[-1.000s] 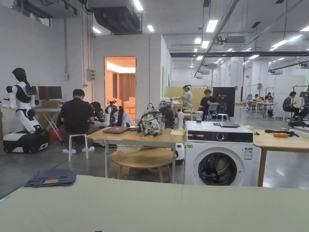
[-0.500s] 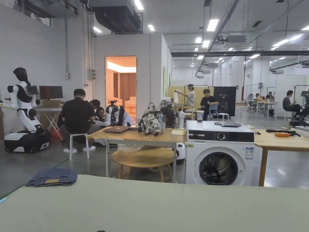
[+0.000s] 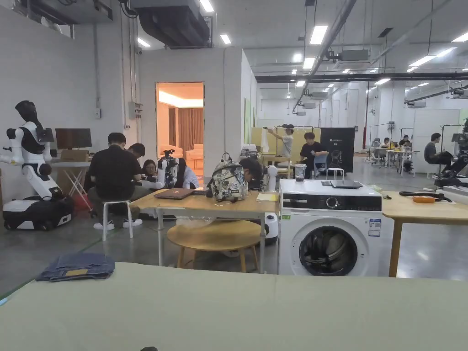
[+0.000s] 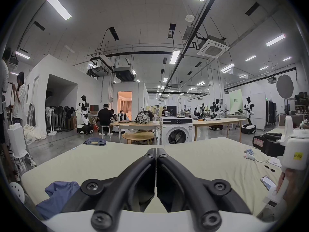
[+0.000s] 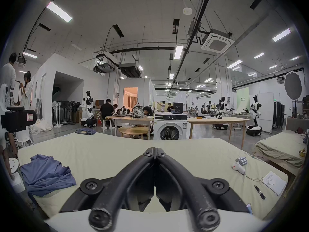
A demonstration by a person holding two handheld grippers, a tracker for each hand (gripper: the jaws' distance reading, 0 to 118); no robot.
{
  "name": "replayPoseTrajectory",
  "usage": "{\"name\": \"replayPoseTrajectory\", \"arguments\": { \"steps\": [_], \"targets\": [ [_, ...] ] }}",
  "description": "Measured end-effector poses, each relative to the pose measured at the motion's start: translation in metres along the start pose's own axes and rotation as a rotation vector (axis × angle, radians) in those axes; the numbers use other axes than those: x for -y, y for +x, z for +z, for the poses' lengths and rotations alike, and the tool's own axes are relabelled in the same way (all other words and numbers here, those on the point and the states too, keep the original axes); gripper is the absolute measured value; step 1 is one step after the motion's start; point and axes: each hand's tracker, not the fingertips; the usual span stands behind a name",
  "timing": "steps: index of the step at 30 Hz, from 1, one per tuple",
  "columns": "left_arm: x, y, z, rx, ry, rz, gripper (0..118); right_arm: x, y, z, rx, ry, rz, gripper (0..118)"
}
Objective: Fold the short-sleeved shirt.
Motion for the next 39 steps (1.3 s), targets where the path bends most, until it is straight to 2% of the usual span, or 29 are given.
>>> {"name": "replayPoseTrajectory", "arguments": {
  "steps": [9,21,26,29,30,32,33,39],
  "targets": [
    [0.0,-0.011,0.007,-0.021,-0.008,0.001,0,0.0,-0.014,-0.005,-0.032,-0.006,0.001,0],
    [0.001,-0.075,0.046,-0.22,-0.076,-0.027,0,0.008,-0.08,-0.033,-0.257,-0.037,-0.051,0],
    [0.01,-0.11,0.037,-0.248,-0.209,-0.068,0,0.015,-0.087,-0.035,-0.314,-0.059,-0.037,0],
    [0.027,-0.147,0.014,-0.177,-0.39,-0.032,0,0.023,-0.083,-0.036,-0.328,-0.07,-0.027,0],
    [0.034,-0.158,0.005,-0.166,-0.444,-0.012,5,0.026,-0.082,-0.038,-0.322,-0.076,-0.019,0],
    [0.06,-0.183,-0.015,-0.13,-0.539,-0.002,44,0.032,-0.078,-0.042,-0.305,-0.101,-0.011,0],
    [0.072,-0.193,-0.025,-0.139,-0.568,0.009,58,0.034,-0.076,-0.044,-0.305,-0.114,-0.015,0],
    [0.17,-0.257,-0.095,-0.156,-0.855,0.139,56,0.047,-0.059,-0.051,-0.272,-0.173,-0.038,0]
  ]
}}
